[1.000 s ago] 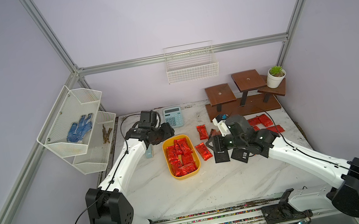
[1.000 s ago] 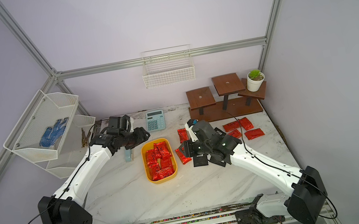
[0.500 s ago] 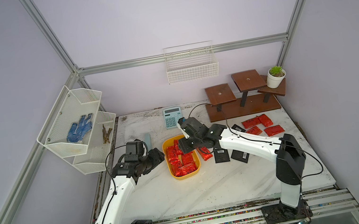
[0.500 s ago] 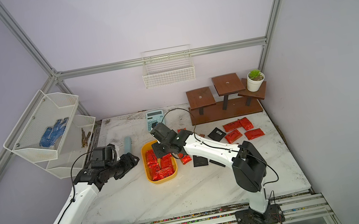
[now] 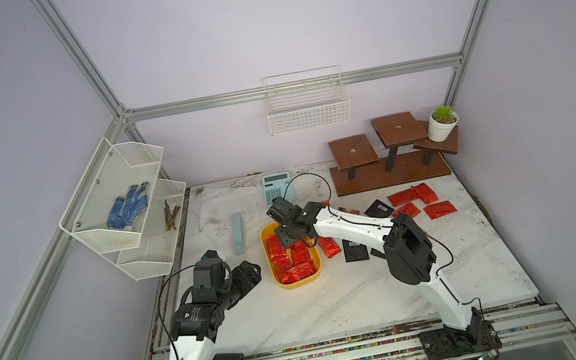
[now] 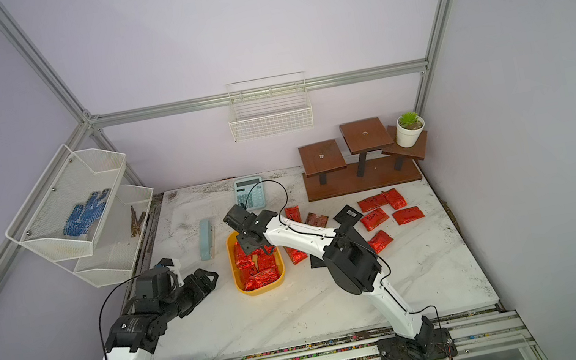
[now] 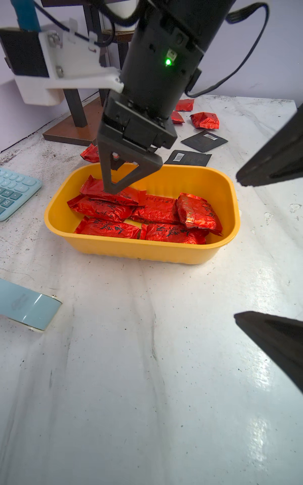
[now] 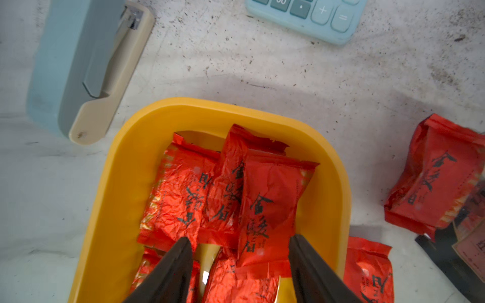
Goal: Take the tea bags out of the storage box
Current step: Pick up the tea bag from the storage box.
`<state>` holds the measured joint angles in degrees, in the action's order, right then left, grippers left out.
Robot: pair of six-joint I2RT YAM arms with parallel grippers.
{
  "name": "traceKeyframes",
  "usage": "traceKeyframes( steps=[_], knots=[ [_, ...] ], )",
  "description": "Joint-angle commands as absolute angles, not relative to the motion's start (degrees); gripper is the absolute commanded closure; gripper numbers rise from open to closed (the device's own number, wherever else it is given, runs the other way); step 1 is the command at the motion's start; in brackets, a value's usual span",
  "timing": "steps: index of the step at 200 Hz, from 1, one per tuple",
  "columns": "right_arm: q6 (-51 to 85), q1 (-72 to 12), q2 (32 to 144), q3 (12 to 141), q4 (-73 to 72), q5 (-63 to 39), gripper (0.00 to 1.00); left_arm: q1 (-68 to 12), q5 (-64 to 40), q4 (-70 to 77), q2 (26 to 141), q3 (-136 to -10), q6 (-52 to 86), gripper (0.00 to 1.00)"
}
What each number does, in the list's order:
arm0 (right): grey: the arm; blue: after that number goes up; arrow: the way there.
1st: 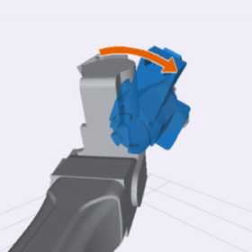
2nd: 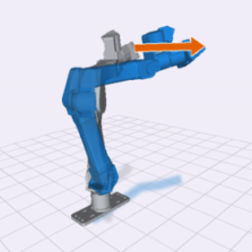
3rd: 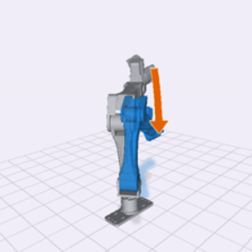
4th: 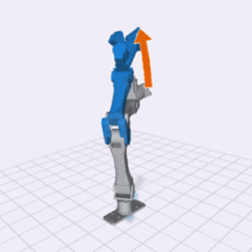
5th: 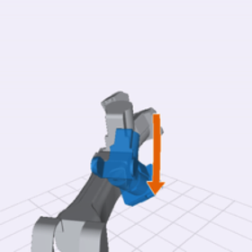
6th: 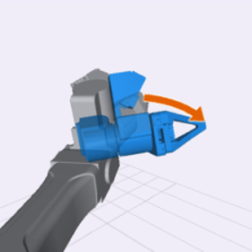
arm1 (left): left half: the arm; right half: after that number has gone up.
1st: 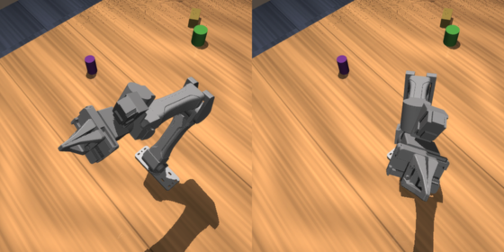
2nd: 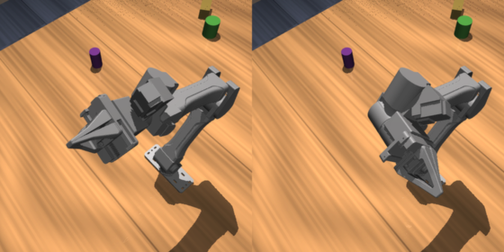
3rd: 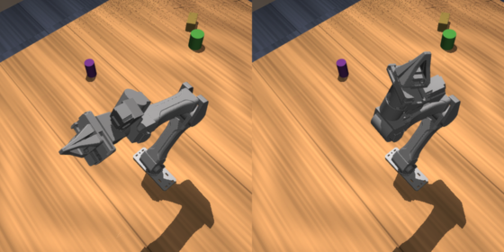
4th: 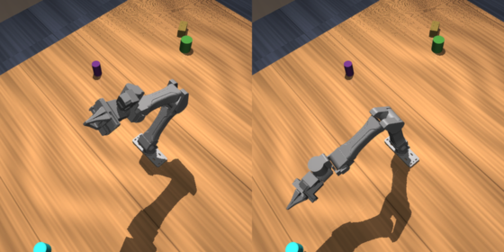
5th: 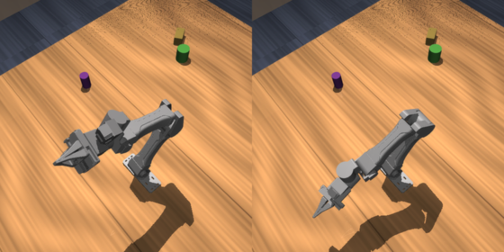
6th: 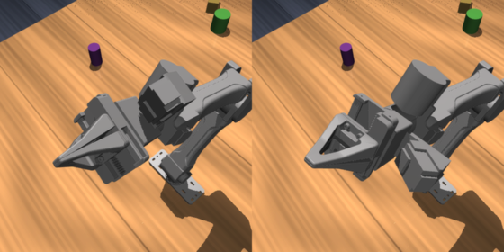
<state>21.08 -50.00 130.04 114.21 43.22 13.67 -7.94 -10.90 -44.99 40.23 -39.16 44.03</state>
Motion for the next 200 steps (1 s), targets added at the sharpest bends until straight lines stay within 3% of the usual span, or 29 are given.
traceKeyframes(
  steps=[1, 74, 104, 140, 200],
  knots=[
    [20.67, -50.01, 131.2, 116.4, 45.07, 17.73, 0.35, -7.65, -11.58, -45.29, 39.18, -38.44, 44.91, 0.21],
    [22.05, -48.79, 135.91, 118.28, 45.39, 18.1, 0.37, -7.65, -13.57, -45.24, 37.77, -37.64, 45.11, 0.2],
    [22.64, -48.52, 137.02, 118.48, 45.37, 16.93, 0.48, -7.65, -14.32, -45.2, 37.62, -37.11, 45.18, 0.21],
    [23.26, -48.6, 136.05, 118.31, 45.42, 14.13, 0.69, -7.65, -14.41, -45.04, 37.34, -37.08, 45.46, 0.2],
    [25.12, -48.69, 127.22, 113.98, 43.0, 11.63, 0.73, -7.65, -14.92, -44.91, 38.49, -38.56, 45.53, 0.2]
  ],
)
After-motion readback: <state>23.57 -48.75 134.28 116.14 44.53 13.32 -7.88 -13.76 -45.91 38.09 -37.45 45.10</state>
